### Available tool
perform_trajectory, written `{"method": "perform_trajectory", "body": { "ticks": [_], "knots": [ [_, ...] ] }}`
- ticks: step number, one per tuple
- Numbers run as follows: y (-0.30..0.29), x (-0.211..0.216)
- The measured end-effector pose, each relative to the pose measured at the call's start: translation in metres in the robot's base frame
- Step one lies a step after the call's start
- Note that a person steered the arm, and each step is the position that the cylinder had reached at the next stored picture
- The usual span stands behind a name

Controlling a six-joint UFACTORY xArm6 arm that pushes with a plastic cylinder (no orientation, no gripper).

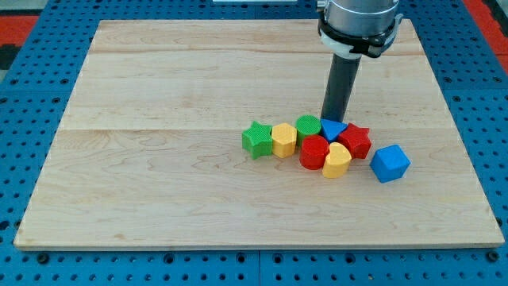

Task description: Slightly push a group of blocks to the left side of the board

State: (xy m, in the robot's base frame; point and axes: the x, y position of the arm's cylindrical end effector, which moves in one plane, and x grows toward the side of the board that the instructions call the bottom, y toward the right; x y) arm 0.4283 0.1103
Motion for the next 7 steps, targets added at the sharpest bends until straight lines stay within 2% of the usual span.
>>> {"method": "perform_trajectory", "body": {
  "ticks": [2, 3, 6, 7],
  "knots": [
    [0.112, 0.001],
    [0.137, 0.012],
    [0.129, 0.013],
    [0.104, 0.011]
  ]
}}
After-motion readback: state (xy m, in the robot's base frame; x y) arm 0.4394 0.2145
